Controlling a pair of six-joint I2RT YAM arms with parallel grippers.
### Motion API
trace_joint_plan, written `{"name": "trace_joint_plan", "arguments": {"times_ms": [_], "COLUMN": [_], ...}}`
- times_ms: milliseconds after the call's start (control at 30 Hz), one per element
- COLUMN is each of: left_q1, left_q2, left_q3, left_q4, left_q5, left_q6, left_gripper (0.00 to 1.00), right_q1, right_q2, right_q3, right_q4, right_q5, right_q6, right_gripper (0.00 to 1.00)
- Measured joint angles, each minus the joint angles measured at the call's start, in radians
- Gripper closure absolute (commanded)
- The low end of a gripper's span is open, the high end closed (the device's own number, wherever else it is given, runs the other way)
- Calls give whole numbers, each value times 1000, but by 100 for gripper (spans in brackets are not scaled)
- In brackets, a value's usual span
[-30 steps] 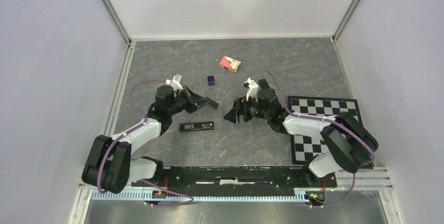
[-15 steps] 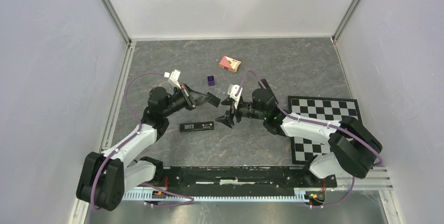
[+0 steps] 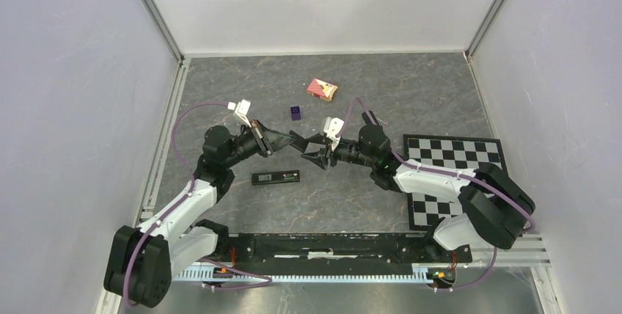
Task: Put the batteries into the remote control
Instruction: Load the battery cover into the remote control.
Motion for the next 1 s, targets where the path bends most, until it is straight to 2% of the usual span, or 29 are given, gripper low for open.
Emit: {"name": "trace_joint_plan", "arguments": {"times_ms": [100,233,300,500,600,700,833,900,1000], "left_q1": [0,0,0,0,0,0,0,0,0], "left_q2": [-9,-15,-19,-30,-34,-35,-35,-35,-35], "left_q3": [-3,-3,-3,-3,-3,-3,-3,-3,-3], "left_q4": [-6,-14,-16,-35,-45,-52,-69,-79,-111], "left_q5": [2,0,-1,-4,-5,-5,-8,-10,-21], "left_q6": [2,6,9,10,10,10,11,12,23], "left_gripper": [98,98,98,98,98,97,77,57,42], "right_q1": [-5,-2,8,22,23,25,26,29,32], "right_q2": [0,0,0,0,0,3,14,16,17], "right_q3": [-14,-25,-26,-26,-26,-26,-26,-26,-26], "right_q4": [27,49,51,52,53,55,58,58,55], "right_q5": [0,-2,0,23,37,46,58,69,87], "right_q6": [-8,-18,-25,-41,-42,-40,-32,-26,-28], "right_gripper": [48,35,34,44,46,55,63,65,65]}}
